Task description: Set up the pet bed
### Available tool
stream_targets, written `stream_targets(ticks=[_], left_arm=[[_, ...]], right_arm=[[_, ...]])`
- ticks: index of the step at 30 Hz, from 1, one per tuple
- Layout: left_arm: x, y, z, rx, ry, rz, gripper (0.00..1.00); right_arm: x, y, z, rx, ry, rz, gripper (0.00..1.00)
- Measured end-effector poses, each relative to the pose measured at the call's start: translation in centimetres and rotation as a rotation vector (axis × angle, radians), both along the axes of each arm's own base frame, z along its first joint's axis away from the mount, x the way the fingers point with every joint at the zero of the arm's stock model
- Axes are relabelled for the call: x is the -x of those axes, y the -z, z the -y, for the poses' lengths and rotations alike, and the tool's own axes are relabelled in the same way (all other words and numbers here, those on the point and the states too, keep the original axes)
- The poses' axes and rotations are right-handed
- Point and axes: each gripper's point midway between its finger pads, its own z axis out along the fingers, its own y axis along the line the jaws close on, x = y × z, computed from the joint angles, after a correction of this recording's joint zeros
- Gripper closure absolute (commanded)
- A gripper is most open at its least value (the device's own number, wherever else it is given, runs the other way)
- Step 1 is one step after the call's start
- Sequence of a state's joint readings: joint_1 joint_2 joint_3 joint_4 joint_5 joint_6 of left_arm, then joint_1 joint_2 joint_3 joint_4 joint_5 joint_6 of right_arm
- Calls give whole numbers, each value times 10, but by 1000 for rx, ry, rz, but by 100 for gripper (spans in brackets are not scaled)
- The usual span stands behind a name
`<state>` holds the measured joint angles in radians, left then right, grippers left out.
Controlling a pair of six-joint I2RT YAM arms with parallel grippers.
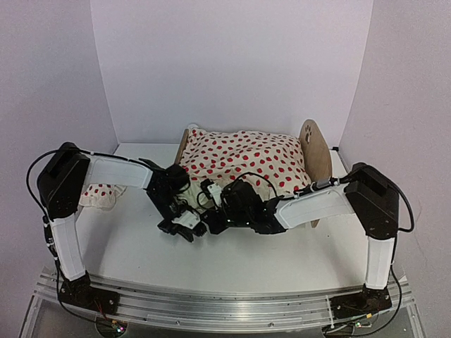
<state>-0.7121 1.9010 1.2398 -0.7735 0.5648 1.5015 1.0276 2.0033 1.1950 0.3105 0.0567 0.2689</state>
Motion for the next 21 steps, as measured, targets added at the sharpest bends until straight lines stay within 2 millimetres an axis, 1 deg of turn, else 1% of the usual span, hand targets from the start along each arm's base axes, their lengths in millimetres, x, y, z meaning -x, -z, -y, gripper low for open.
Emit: stream_targets(ticks=[2,4,6,8,12,15,18,21], left_arm=[[-16,-21,-12,37,-111,-10,100],[-23,-39,-25,68,-196,-9,100],[-19,-53,-40,82,-268,-21,100],[-14,-61,-53,89,-328,-39,100],[-11,-67,-75,96,-445,-79,100],[-13,-70,-85,101,-516,-102,100],[-15,-73,-94,109,-577,-114,100],[-26,-67,-116,103,-677,-106,100]], right_arm=[[0,-8,0,-1,-8,21,100],[0,-15,1,0,-13,40,100],[-1,-20,3,9,-15,56,100],[-1,-24,6,24,-16,71,100],[-1,-35,10,42,-23,97,100],[-1,-48,9,36,-38,123,100],[-2,-68,9,23,-44,162,100],[-10,-94,6,-2,-33,213,100]])
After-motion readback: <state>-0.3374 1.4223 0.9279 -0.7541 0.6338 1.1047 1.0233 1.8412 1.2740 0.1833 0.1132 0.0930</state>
